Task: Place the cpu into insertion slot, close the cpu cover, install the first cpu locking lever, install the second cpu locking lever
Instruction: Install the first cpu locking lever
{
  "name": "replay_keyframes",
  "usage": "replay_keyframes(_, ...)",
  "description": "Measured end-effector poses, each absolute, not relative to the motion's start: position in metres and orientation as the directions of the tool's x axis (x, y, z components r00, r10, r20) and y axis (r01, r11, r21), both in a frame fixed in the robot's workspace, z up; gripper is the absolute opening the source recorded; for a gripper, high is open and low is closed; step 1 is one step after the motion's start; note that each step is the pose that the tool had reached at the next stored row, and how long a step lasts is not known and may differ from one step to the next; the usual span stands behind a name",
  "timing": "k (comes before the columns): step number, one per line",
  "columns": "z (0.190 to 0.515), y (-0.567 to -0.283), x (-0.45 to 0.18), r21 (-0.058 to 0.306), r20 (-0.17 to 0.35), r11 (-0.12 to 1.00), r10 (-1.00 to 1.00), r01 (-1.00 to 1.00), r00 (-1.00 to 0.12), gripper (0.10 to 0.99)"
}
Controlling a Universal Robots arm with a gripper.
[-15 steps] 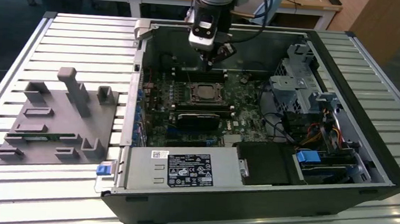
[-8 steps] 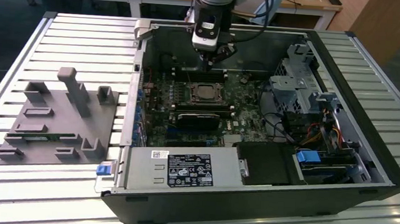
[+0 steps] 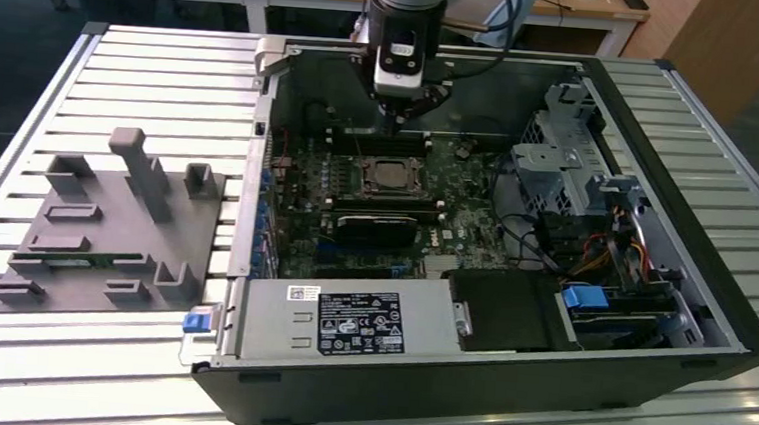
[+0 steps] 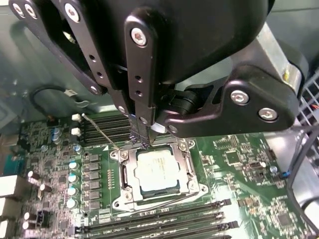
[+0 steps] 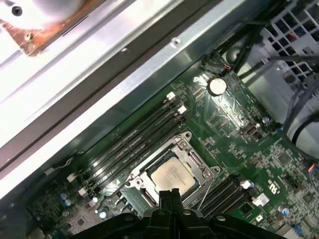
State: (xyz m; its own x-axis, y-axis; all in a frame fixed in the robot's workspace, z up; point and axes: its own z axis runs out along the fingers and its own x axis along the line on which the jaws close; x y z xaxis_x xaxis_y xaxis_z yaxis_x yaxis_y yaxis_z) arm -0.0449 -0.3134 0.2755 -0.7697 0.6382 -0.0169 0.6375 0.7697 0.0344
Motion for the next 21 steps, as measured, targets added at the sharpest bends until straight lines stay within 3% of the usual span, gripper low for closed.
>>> replay_keyframes(21,0.2751,-0.3134,-0.0449,0.034,-0.017,0.947,0.321,0.32,-0.947,0.106)
